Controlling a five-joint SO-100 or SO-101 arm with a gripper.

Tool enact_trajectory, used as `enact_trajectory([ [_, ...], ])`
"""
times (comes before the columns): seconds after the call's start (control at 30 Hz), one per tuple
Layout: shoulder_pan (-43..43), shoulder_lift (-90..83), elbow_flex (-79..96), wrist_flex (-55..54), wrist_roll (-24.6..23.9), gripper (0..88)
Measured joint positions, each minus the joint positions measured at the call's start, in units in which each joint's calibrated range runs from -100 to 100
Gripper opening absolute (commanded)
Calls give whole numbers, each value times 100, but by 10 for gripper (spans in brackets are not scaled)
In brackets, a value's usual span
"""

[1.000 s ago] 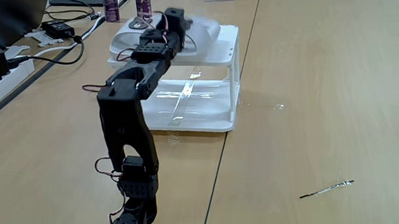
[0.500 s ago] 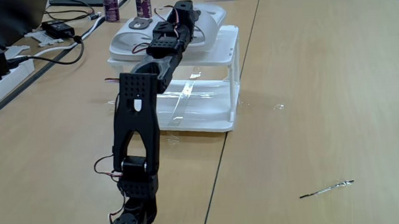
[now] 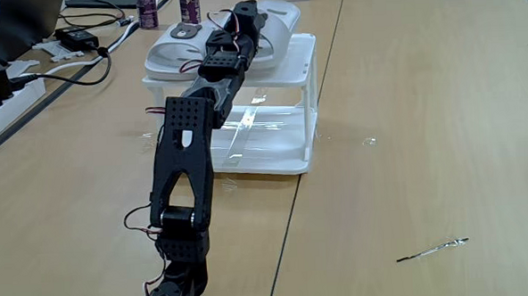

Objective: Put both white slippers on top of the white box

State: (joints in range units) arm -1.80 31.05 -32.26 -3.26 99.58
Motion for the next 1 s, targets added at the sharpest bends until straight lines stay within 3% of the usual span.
enact_trajectory([
  [0.17, 0, 0, 0, 0, 0, 227],
  [0.47, 0, -8, 225, 0, 0, 231],
  [0.87, 0, -1765, 2920, -9, 0, 232],
  [1.0, 0, -2161, 3432, -9, 0, 281],
])
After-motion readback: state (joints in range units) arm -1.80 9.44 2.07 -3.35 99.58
